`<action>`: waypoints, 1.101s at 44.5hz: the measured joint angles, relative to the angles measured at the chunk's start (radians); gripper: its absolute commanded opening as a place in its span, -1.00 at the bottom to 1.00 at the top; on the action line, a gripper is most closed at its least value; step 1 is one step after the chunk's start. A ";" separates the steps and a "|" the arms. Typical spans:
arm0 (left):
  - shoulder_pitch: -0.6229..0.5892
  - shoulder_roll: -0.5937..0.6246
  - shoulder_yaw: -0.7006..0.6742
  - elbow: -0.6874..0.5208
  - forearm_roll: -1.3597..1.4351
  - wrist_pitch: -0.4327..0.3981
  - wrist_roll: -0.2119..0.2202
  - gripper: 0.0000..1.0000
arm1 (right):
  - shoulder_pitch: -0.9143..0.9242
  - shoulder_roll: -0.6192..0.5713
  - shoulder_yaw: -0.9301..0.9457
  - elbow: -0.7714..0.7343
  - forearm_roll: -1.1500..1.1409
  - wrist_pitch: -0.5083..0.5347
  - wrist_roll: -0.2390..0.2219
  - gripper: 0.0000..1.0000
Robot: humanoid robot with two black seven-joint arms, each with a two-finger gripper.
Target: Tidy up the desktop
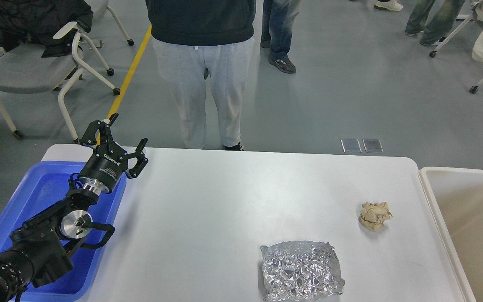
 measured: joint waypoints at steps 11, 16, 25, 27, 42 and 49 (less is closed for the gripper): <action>0.000 0.000 0.000 0.000 0.000 0.000 0.000 1.00 | -0.044 0.009 0.019 0.000 0.003 0.002 0.000 -1.00; 0.000 0.000 0.000 0.000 0.000 0.000 0.000 1.00 | -0.059 0.011 0.023 0.001 0.004 0.003 0.000 -1.00; 0.000 0.000 0.000 0.000 0.000 0.000 0.000 1.00 | -0.076 0.012 0.033 0.002 0.005 0.005 0.005 1.00; 0.000 0.000 0.000 0.000 0.000 0.001 0.000 1.00 | -0.078 0.012 0.035 0.003 0.005 0.006 0.006 1.00; 0.000 0.000 0.000 0.000 0.000 0.001 0.000 1.00 | -0.083 0.013 0.039 0.025 0.005 0.013 0.012 1.00; 0.000 0.000 0.000 0.000 0.000 0.001 0.000 1.00 | -0.072 0.012 0.046 0.036 0.004 0.012 0.014 1.00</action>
